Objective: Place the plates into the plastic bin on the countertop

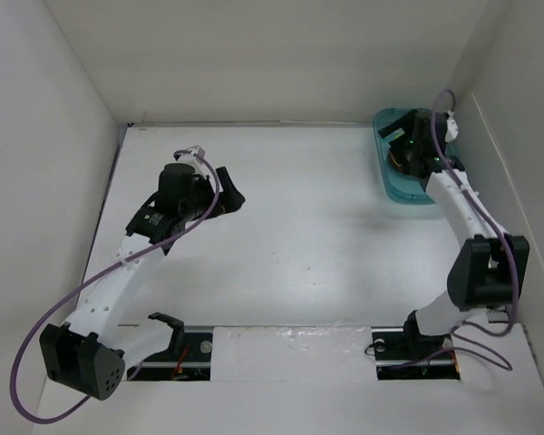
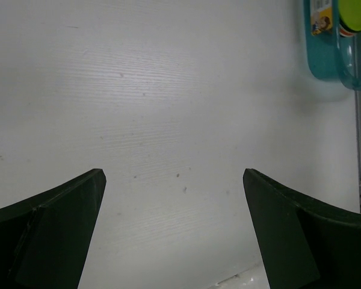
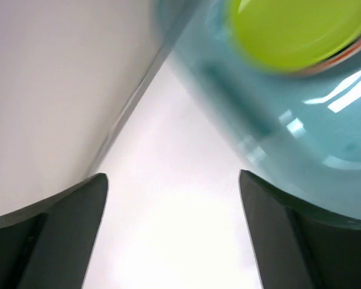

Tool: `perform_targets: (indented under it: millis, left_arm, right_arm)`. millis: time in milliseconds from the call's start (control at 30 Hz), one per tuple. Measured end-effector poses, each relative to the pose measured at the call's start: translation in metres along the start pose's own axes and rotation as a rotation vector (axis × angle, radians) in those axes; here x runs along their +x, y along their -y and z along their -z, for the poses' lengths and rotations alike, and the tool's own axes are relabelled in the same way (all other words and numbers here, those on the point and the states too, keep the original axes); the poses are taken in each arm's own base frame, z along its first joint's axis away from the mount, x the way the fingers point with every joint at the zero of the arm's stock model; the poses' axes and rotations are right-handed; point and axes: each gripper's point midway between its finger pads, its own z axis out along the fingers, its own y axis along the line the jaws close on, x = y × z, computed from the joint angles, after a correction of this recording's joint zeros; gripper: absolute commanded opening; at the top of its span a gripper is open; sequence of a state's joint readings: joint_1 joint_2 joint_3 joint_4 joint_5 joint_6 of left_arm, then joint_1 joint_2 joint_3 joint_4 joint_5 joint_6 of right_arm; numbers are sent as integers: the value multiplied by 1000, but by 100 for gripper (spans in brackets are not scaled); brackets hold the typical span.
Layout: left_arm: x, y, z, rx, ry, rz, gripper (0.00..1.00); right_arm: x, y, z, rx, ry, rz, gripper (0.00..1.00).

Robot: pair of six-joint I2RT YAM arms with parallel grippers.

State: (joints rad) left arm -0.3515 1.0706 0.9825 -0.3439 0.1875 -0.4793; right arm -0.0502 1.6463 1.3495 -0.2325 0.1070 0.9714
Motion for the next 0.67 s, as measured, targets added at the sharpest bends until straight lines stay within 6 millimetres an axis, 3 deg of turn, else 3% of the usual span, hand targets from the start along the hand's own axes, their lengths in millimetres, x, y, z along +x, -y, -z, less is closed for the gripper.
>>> perform_targets:
  millis: [133,233,333,467,667]
  left_arm:
    - [-14,-20,8,-132,60,2,100]
    - [-31,-29,21,-212,128,1,100]
    - [-46,-37,40,-280,205,1,100]
    - [-61,-54,78,-383,349,45,100]
    - [-52,-78,128,-438,527,124,100]
  right_arm:
    - [50,-54,88,-158,-24,204,99]
    - [70,-63,159,-253,-22,305,99]
    - [68,-53,213,-298,1,352,99]
    - [55,-26,274,-359,22,383,99]
    - [31,10,335,-417,49,395,99]
